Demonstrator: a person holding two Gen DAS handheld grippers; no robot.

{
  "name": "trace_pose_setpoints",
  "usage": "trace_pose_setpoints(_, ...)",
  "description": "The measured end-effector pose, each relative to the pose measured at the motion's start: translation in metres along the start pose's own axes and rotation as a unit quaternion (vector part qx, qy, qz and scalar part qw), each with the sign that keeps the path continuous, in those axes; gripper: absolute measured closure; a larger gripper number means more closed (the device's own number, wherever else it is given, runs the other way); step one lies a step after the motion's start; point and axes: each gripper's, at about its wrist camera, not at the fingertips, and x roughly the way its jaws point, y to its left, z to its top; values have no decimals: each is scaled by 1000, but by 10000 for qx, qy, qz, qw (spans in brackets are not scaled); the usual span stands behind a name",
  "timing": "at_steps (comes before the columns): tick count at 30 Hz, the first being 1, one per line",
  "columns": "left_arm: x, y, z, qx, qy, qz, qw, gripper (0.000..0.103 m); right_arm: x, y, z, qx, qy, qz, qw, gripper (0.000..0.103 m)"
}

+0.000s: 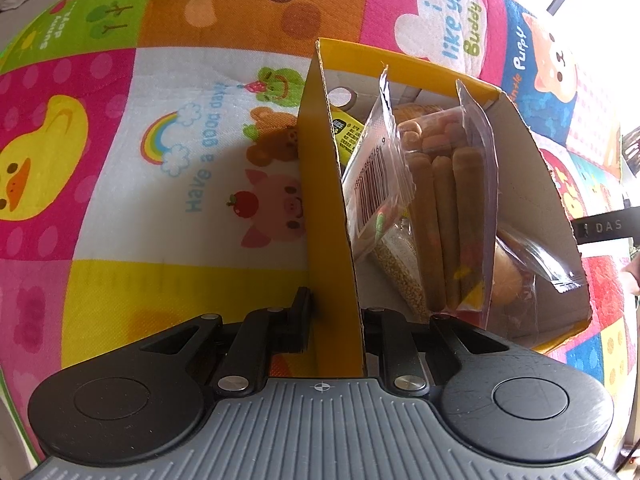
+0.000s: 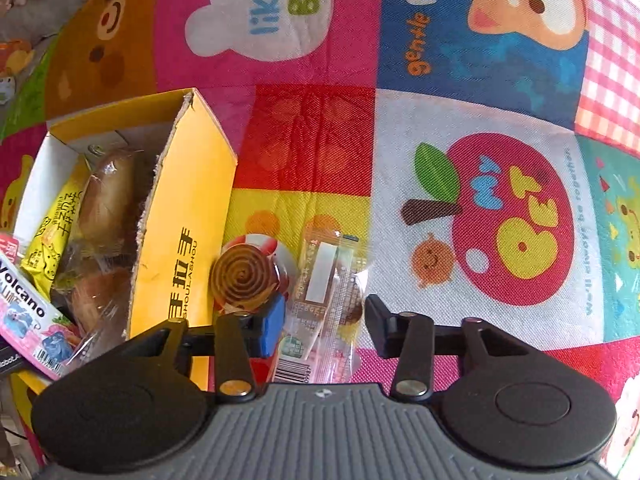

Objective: Organize objects
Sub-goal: 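Grasp the clear wrapped snack with the right tool and drop it into the box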

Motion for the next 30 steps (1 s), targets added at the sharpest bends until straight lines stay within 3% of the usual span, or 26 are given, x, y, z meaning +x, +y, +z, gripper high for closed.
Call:
trace_pose_setpoints(14, 0, -1, 0, 3, -2, 13, 10000, 83, -57, 5, -52, -601, 348, 352, 9970, 63)
trace_pose_setpoints(25, -1, 0, 0, 2, 17, 1, 10000, 83, -142, 56, -83, -1080, 599, 1427, 9820, 63)
trace_pose_setpoints(30, -1, 1, 0, -16, 14, -11, 10000, 83, -171, 76, -72, -1180, 302, 1749, 9770, 63)
